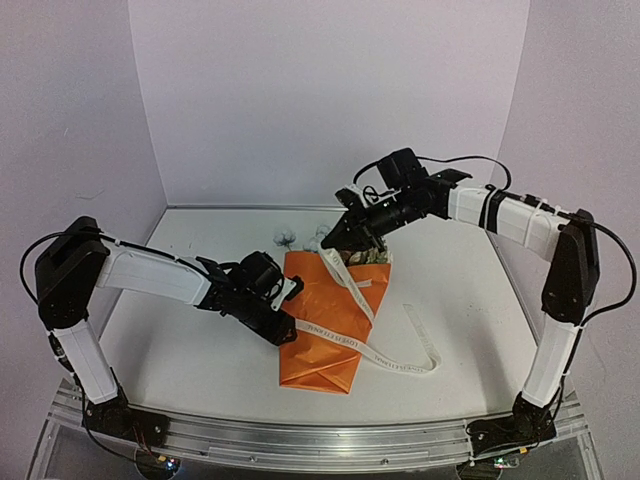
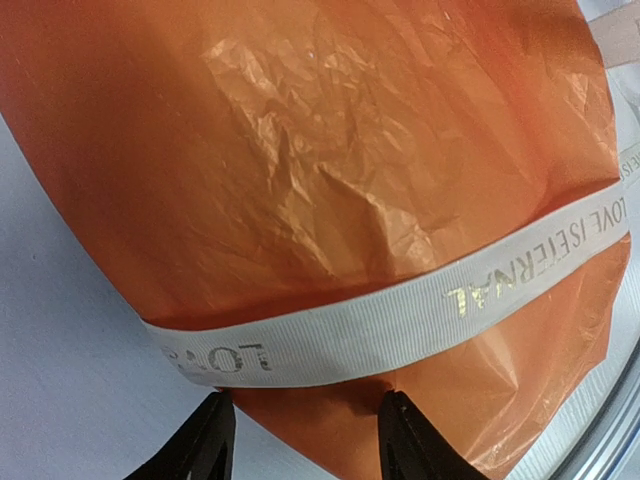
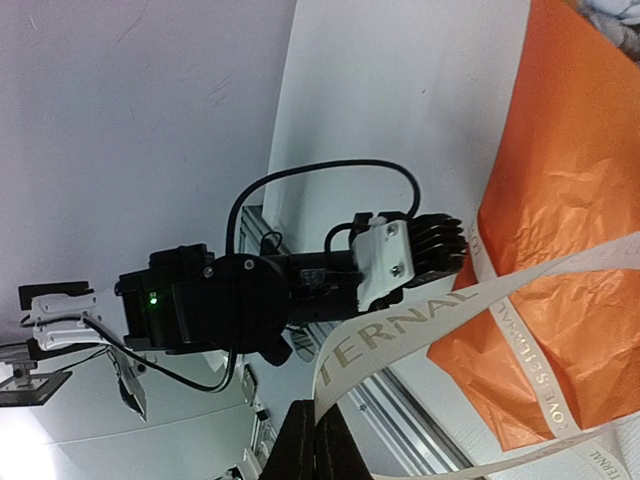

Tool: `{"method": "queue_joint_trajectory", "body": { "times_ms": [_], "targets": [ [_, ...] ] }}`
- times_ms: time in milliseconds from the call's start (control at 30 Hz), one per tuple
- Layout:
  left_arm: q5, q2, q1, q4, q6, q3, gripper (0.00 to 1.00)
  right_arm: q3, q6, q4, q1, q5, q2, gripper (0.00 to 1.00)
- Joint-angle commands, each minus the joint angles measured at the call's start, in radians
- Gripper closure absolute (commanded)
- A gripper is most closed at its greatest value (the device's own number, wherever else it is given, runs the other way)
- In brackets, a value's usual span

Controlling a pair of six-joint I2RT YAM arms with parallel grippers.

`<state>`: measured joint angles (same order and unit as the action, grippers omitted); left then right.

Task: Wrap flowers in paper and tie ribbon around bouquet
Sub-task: Place the right side of the ribbon on the folded bouquet.

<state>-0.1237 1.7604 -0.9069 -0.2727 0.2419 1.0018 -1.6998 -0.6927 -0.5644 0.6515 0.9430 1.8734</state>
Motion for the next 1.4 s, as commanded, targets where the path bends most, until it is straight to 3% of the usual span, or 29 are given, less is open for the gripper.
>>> {"method": "queue_joint_trajectory", "body": {
  "times_ms": [0, 300, 500, 667, 767, 867, 1033, 1367],
  "targets": [
    [0.062, 0.004, 0.002, 0.063, 0.037, 0.047, 0.56, 0.021, -0.066, 0.095, 0.025, 0.128, 0.022, 1.00],
    [0.109, 0.017, 0.015, 0.112, 0.093, 0.050, 0.76, 0.173, -0.191, 0.252, 0.072, 0.254, 0.057, 1.00],
    [0.076, 0.036, 0.025, 0.150, 0.095, 0.070, 0.84, 0.282, -0.133, 0.204, 0.084, 0.249, 0.049, 0.89],
    [0.053, 0.040, 0.025, 0.168, 0.092, 0.072, 0.85, 0.253, 0.233, -0.298, 0.088, 0.024, 0.010, 0.72],
    [0.045, 0.040, 0.025, 0.179, 0.090, 0.064, 0.86, 0.252, 0.241, -0.316, 0.089, -0.085, -0.012, 0.57],
    [0.034, 0.040, 0.025, 0.185, 0.088, 0.059, 0.87, 0.238, 0.221, -0.321, 0.096, -0.207, -0.015, 0.49],
    [0.029, 0.033, 0.025, 0.185, 0.082, 0.055, 0.88, 0.230, 0.160, -0.366, 0.097, -0.442, 0.005, 0.44],
    [0.003, 0.022, 0.025, 0.192, 0.068, 0.051, 0.88, 0.110, -0.039, -0.292, 0.100, -0.574, 0.152, 0.44]
  ]
}}
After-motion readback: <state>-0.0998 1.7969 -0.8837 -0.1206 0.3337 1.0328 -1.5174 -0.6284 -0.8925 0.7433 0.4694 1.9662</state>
